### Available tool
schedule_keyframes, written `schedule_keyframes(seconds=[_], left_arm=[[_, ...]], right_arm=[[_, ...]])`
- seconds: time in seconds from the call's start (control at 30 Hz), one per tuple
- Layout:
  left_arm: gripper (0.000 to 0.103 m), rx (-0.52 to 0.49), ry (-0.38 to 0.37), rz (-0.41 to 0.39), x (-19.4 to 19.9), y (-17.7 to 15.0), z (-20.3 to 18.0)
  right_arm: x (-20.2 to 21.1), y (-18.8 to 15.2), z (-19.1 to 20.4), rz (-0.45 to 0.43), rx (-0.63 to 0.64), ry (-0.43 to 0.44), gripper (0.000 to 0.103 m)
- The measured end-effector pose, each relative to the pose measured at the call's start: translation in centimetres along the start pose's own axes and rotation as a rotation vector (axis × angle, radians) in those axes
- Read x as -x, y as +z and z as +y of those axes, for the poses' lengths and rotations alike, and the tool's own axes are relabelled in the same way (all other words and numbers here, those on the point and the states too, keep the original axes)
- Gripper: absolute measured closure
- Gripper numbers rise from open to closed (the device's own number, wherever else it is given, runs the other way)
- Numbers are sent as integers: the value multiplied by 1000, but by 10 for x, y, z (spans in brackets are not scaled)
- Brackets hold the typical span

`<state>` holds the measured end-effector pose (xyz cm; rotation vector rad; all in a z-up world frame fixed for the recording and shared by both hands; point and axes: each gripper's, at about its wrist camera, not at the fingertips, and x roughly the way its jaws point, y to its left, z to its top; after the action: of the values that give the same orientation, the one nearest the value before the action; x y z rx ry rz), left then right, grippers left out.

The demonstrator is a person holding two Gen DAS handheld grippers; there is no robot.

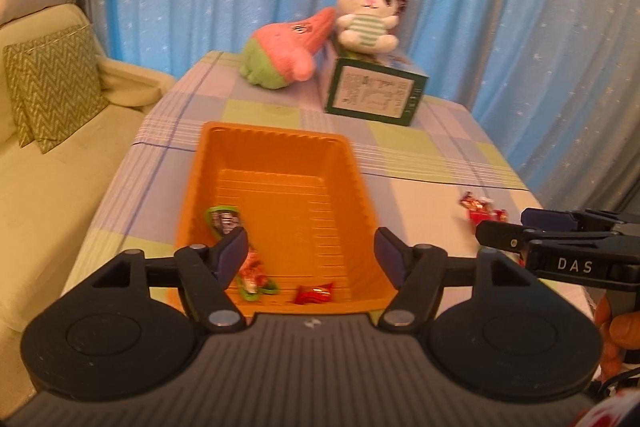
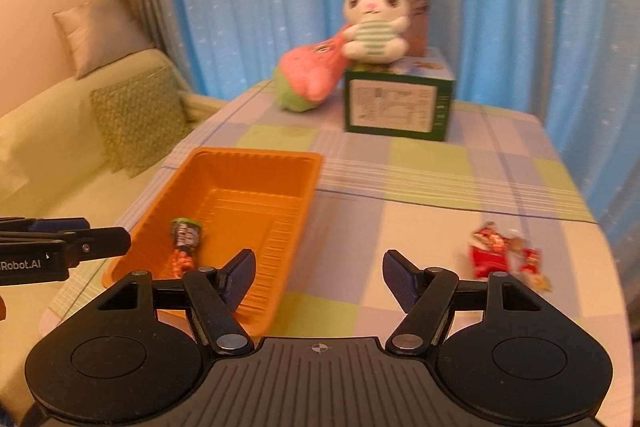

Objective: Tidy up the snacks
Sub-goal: 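Open both grippers over the tray and move back to the snack pile, then grasp the clear snack packet with the left gripper while the right grasps the red packet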

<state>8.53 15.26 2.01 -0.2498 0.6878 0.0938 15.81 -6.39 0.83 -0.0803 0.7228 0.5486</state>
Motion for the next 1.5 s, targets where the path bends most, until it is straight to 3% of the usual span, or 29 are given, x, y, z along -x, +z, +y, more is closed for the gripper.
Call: schedule_keyframes(seconds=[0.43, 0.77, 0.9, 1.1, 1.5], left_arm=[[31, -86, -112, 12, 3, -8, -84], [30, -140, -180, 42, -26, -20, -136], [30, -175, -196, 60, -48, -25, -152], [30, -242, -210, 95, -86, -29, -172], [30, -314, -228, 144, -155, -24, -192]], right_arm=[[73, -26, -70, -55, -71, -157, 33], [96, -75, -166, -48, -259, -290, 33], [88, -94, -193, -31, -325, -297, 33], [66, -107, -211, -21, -388, -239, 33], [-12, -92, -237, 14, -461, -167, 41]])
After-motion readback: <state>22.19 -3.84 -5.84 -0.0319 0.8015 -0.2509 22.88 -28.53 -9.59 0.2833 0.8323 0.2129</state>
